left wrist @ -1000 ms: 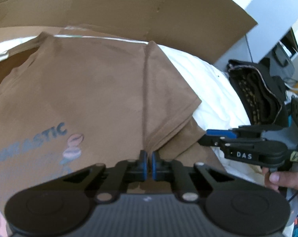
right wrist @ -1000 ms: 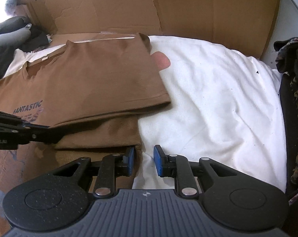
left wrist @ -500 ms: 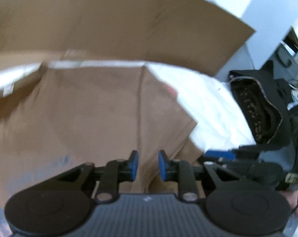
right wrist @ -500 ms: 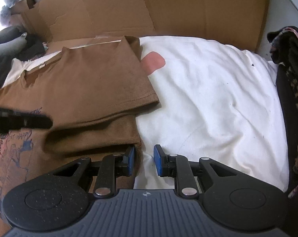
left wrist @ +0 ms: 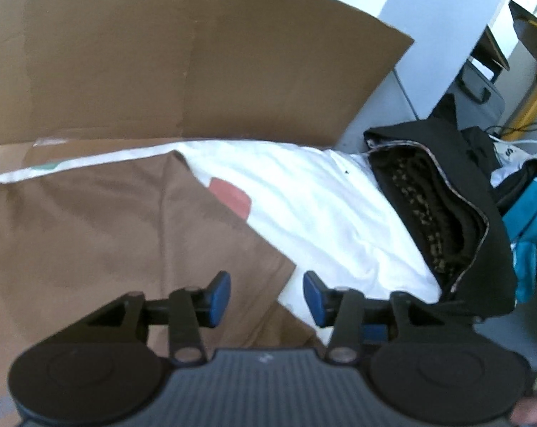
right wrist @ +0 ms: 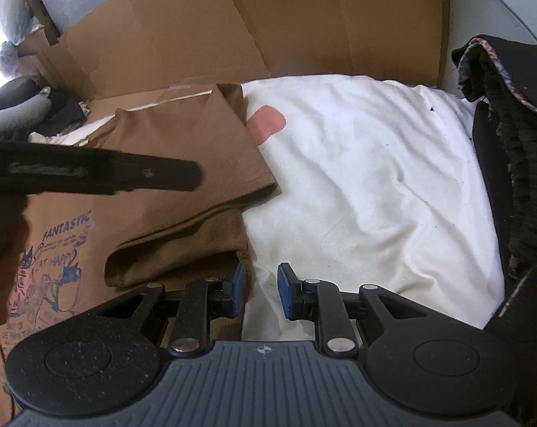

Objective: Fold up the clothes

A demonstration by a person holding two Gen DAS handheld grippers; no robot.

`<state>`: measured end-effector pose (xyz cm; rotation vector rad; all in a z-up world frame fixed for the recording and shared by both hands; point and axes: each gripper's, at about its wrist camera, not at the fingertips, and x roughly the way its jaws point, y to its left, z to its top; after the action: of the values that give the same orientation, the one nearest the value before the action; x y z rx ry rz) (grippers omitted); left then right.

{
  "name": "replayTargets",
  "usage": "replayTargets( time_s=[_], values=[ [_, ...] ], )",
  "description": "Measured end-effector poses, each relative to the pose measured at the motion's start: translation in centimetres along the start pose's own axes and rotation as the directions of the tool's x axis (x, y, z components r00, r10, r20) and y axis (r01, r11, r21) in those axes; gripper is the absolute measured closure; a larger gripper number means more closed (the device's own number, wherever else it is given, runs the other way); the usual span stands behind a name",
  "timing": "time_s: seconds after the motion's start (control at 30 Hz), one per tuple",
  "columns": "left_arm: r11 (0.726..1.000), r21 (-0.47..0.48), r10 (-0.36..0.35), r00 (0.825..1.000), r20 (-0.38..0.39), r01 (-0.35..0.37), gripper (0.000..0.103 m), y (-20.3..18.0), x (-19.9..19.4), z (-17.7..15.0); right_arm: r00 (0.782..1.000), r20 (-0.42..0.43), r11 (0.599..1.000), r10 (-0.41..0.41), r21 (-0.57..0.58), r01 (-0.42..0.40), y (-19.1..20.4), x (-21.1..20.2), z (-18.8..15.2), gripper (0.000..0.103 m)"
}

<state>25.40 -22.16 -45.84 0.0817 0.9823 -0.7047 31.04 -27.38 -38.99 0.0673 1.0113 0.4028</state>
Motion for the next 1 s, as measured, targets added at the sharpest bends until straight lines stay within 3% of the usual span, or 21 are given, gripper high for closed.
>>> replayTargets(
  time_s=[0.33, 0.57, 0.73, 0.77, 0.8, 0.87, 1.0],
  values=[
    [0.994, 0.104, -0.015, 1.000, -0.027, 0.018, 0.054, -2.3, 4.1, 1.4, 1.000, 0.001, 0.999, -0.021, 0.030, 0.021, -0.9, -0.5, -0.6, 0.076],
    [0.991, 0.130, 0.036, 0.997, -0.064, -0.028, 0.055, -2.5, 6.4, 0.3, 1.000, -0.015, 0.997, -0.013, 0.072, 0.014, -1.7, -0.5, -1.0, 0.076],
    [0.987, 0.151, 0.066, 0.997, -0.045, -0.059, 0.058, -3.0, 6.7, -0.3, 1.000, -0.014, 0.997, -0.012, 0.081, 0.013, -1.8, -0.6, -1.0, 0.076],
    [0.987, 0.145, 0.073, 0.997, -0.041, -0.066, 0.064, -2.9, 6.7, -0.3, 1.000, -0.012, 0.997, -0.013, 0.082, 0.014, -1.7, -0.6, -1.0, 0.076],
    [0.988, 0.131, 0.083, 0.996, -0.037, -0.077, 0.077, -2.5, 6.6, -0.3, 1.000, -0.010, 0.996, -0.014, 0.082, 0.014, -1.7, -0.6, -1.0, 0.076],
    [0.991, 0.099, 0.093, 0.995, -0.034, -0.089, 0.090, -1.7, 6.4, -0.1, 1.000, -0.006, 0.996, -0.014, 0.086, 0.015, -1.8, -0.6, -1.0, 0.076],
    [0.995, 0.077, 0.062, 0.998, -0.029, -0.060, 0.096, -1.0, 5.4, 0.2, 1.000, -0.007, 0.995, -0.010, 0.098, 0.010, -1.8, -0.5, -0.8, 0.076]
  ],
)
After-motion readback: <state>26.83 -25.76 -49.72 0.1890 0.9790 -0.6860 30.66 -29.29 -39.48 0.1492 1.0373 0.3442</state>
